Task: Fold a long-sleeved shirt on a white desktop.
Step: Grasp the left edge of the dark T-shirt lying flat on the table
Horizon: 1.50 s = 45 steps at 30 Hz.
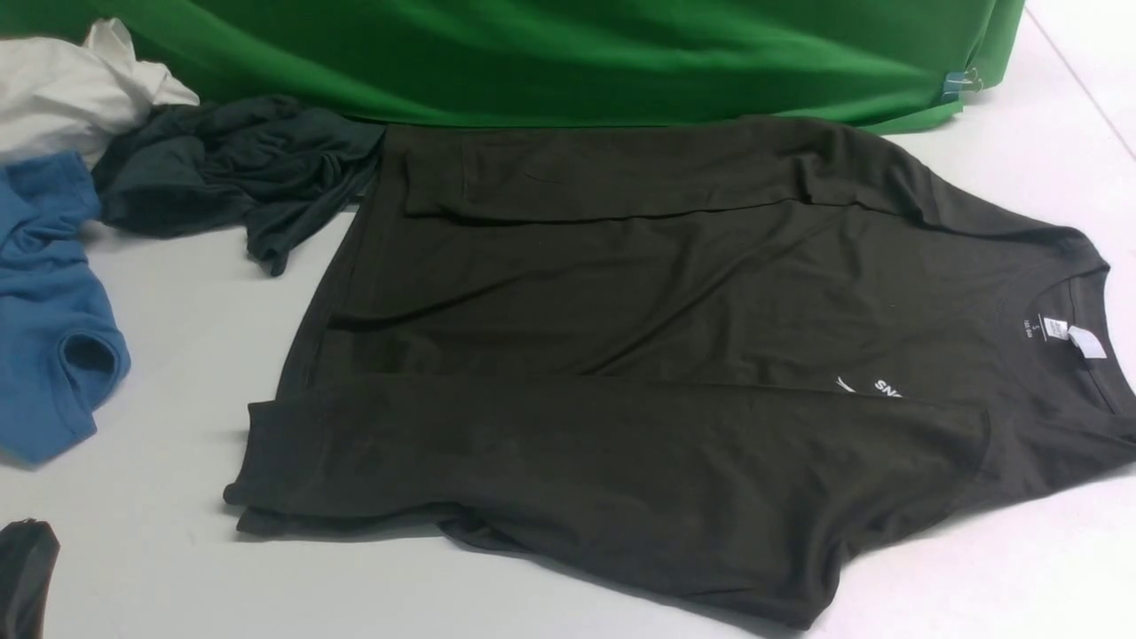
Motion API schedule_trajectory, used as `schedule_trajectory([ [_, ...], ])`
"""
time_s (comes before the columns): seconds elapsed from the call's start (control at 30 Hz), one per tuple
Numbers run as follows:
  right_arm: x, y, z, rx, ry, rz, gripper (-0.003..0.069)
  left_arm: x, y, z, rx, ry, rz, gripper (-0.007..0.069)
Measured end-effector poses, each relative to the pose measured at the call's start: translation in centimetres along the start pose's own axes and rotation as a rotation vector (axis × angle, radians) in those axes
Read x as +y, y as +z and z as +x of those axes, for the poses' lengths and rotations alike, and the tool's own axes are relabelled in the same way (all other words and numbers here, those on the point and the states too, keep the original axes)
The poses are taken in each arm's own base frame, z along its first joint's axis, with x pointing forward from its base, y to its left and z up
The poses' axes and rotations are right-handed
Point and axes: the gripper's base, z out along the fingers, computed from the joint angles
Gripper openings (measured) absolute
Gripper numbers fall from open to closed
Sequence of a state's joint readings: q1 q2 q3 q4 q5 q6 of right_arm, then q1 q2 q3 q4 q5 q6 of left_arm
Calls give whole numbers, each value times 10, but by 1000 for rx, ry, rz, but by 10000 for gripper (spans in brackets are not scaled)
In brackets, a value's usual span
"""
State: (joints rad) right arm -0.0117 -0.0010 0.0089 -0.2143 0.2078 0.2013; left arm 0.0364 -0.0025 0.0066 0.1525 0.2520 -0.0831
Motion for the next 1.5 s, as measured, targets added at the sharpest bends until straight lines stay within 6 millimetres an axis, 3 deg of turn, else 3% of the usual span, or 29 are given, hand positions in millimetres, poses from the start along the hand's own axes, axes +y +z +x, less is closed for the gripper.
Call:
schedule_trajectory([
  [0.53,0,0,-2,-20,0,-4,241,0,0,-6,-71,7,4,37],
  [0.77,4,-3,-22,-239,62,-56,242,-2,-4,-26,-287,7,23,37],
  [1.13,8,-10,-41,-459,115,-120,241,-3,-6,-33,-373,7,31,37],
  [1.27,11,-19,-56,-641,194,-190,241,-3,-20,-56,-664,-177,96,37],
  [1.37,10,-21,-60,-687,284,-220,241,-1,-27,-64,-779,-252,120,37],
  [1.43,6,-20,-73,-689,460,-239,241,4,-33,-81,-833,-349,120,37],
  [1.5,4,-20,-88,-700,520,-243,241,7,-35,-96,-833,-400,117,37],
])
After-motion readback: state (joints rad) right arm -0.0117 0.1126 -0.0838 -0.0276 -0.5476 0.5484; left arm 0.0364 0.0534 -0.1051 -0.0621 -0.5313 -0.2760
